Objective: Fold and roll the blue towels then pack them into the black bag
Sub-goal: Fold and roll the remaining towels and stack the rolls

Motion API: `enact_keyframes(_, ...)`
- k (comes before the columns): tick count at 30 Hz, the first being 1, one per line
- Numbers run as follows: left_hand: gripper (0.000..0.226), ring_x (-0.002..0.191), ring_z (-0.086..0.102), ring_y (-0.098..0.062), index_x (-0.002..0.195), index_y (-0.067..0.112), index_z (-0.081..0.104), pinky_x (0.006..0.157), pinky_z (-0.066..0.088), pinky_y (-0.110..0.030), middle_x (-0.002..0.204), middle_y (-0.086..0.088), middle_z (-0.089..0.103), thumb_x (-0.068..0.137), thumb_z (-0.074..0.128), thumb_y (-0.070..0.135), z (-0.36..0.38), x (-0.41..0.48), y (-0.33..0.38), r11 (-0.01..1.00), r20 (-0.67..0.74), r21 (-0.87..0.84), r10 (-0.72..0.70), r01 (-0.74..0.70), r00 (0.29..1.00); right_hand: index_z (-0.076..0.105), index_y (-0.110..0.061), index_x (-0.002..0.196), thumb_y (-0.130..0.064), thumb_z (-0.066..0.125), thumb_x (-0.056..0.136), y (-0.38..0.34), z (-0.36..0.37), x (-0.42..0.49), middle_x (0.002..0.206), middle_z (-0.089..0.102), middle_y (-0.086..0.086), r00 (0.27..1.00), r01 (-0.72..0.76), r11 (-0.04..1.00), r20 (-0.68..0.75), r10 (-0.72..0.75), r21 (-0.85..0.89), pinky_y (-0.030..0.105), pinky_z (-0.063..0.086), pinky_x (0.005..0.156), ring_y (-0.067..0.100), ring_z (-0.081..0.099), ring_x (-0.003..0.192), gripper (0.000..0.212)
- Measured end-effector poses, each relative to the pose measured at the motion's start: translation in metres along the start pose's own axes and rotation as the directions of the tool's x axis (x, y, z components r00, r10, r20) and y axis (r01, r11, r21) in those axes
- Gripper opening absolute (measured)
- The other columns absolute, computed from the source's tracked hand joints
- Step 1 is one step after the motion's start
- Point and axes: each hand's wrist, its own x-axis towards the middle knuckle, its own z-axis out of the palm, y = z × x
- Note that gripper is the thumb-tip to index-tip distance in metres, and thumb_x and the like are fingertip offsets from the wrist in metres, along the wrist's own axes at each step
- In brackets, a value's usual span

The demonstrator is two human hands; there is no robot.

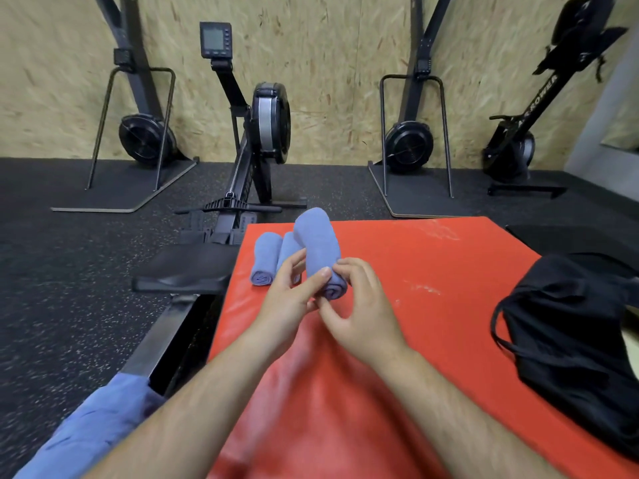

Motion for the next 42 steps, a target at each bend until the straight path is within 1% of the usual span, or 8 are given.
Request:
enact_keyframes(6, 0.060, 0.109, 0.067, -0.009, 0.136, 0.019, 0.052, 0.078, 0.058, -0.029, 0.136, 0.005, 0.058, 0.082, 0.076, 0.005, -0.006, 0.006, -0.002, 0.998, 0.003, -0.023, 0.065, -0.065, 0.998, 0.055, -0.029, 0.111, -0.017, 0.065, 0.092, -0.006, 0.002, 0.002, 0.118, 0.060, -0.003, 0.907, -0.396, 0.818, 0.039, 0.419, 0.418, 0.033, 0.056, 0.085, 0.013, 0.065, 0.102, 0.026)
enact_keyframes(9, 0.062, 0.117, 0.062, -0.004, 0.134, 0.023, 0.053, 0.088, 0.055, -0.029, 0.135, 0.013, 0.059, 0.079, 0.078, 0.010, -0.005, 0.007, -0.003, 0.997, 0.011, 0.016, 0.078, -0.078, 0.997, 0.053, -0.035, 0.118, -0.022, 0.060, 0.097, -0.010, 0.000, 0.008, 0.113, 0.070, 0.003, 0.751, -0.623, 0.506, 0.276, 0.600, 0.597, 0.043, 0.058, 0.087, 0.022, 0.071, 0.100, 0.026)
enact_keyframes(11, 0.061, 0.116, 0.063, -0.008, 0.133, 0.022, 0.053, 0.093, 0.053, -0.031, 0.134, 0.010, 0.060, 0.079, 0.078, 0.010, -0.005, 0.006, -0.004, 0.994, 0.026, 0.058, 0.090, -0.091, 0.996, 0.048, -0.031, 0.127, -0.020, 0.053, 0.102, -0.016, -0.001, 0.012, 0.107, 0.075, 0.009, 0.678, -0.680, 0.263, 0.450, 0.581, 0.685, 0.047, 0.059, 0.085, 0.029, 0.073, 0.094, 0.028)
enact_keyframes(14, 0.053, 0.108, 0.065, -0.001, 0.134, 0.017, 0.051, 0.083, 0.052, -0.017, 0.130, 0.008, 0.061, 0.087, 0.071, 0.002, -0.006, 0.004, -0.002, 0.985, 0.036, 0.112, 0.125, -0.128, 0.992, 0.043, -0.024, 0.134, -0.010, 0.045, 0.103, -0.020, -0.001, 0.014, 0.107, 0.073, 0.019, 0.692, -0.645, 0.145, 0.493, 0.528, 0.750, 0.051, 0.055, 0.091, 0.034, 0.072, 0.095, 0.033)
enact_keyframes(20, 0.053, 0.126, 0.052, 0.003, 0.131, 0.029, 0.054, 0.109, 0.039, -0.032, 0.130, 0.020, 0.061, 0.083, 0.077, 0.028, -0.017, 0.009, -0.004, 0.950, 0.068, 0.271, 0.141, -0.154, 0.988, 0.045, -0.019, 0.135, -0.005, 0.050, 0.101, -0.013, 0.006, 0.016, 0.108, 0.073, 0.020, 0.703, -0.625, 0.176, 0.451, 0.549, 0.761, 0.049, 0.056, 0.087, 0.031, 0.071, 0.093, 0.036)
enact_keyframes(27, 0.042, 0.107, 0.056, 0.012, 0.129, 0.030, 0.057, 0.094, 0.042, -0.019, 0.121, 0.020, 0.065, 0.090, 0.072, 0.029, -0.015, 0.019, -0.013, 0.890, 0.074, 0.417, 0.166, -0.182, 0.983, 0.052, -0.014, 0.130, -0.008, 0.054, 0.101, -0.001, 0.020, 0.013, 0.105, 0.074, 0.016, 0.679, -0.616, 0.232, 0.359, 0.640, 0.753, 0.048, 0.056, 0.093, 0.034, 0.071, 0.101, 0.029)
enact_keyframes(34, 0.047, 0.118, 0.053, 0.004, 0.136, 0.023, 0.054, 0.108, 0.041, -0.031, 0.132, 0.015, 0.058, 0.093, 0.068, 0.036, -0.028, 0.057, -0.031, 0.796, 0.091, 0.572, 0.179, -0.199, 0.980, 0.053, -0.008, 0.129, -0.008, 0.054, 0.101, 0.022, 0.046, 0.033, 0.109, 0.071, 0.019, 0.605, -0.679, 0.246, 0.338, 0.720, 0.691, 0.029, 0.060, 0.070, 0.018, 0.072, 0.081, 0.028)
enact_keyframes(42, 0.049, 0.137, 0.043, -0.020, 0.137, 0.029, 0.056, 0.110, 0.034, -0.040, 0.146, 0.005, 0.050, 0.093, 0.057, 0.050, -0.097, 0.108, -0.060, 0.346, -0.037, 0.937, 0.241, -0.051, 0.970, 0.055, -0.030, 0.092, -0.033, 0.063, 0.079, 0.102, 0.120, 0.069, 0.095, 0.069, 0.000, 0.516, -0.792, 0.389, 0.174, 0.839, 0.471, 0.053, 0.057, 0.087, 0.025, 0.071, 0.092, 0.016)
